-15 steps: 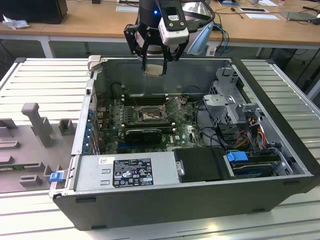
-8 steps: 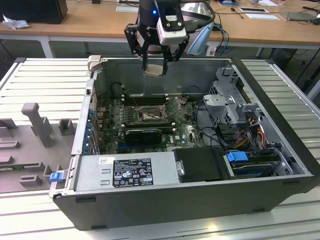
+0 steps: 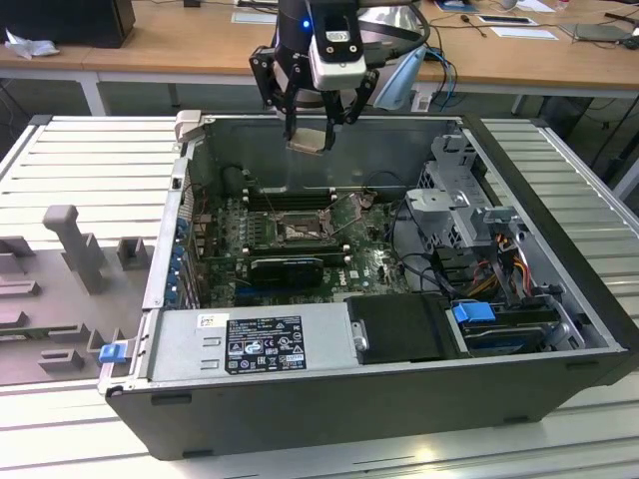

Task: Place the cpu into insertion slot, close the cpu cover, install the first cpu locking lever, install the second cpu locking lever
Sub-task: 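Place the cpu into insertion slot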

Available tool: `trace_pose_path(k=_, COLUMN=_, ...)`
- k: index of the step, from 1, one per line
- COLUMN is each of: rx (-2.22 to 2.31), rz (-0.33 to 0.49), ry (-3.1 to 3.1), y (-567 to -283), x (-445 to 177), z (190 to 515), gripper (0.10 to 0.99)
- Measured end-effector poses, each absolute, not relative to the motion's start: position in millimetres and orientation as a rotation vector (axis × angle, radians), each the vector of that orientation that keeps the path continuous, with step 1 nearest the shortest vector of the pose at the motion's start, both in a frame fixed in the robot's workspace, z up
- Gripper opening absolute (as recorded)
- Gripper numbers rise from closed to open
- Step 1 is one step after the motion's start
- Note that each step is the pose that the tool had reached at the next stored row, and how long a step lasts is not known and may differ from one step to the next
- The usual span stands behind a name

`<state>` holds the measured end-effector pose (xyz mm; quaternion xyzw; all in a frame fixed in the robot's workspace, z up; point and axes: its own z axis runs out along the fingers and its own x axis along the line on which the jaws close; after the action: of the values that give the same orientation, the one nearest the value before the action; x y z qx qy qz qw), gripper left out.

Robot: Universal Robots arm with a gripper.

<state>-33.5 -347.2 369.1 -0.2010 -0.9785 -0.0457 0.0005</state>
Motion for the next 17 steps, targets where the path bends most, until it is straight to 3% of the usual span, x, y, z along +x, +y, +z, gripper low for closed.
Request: trace_pose_path(k=17, rx=-0.812, rz=-0.144, ry=-3.036, y=-347.2, x=-33.5, z=369.0, gripper=0.529)
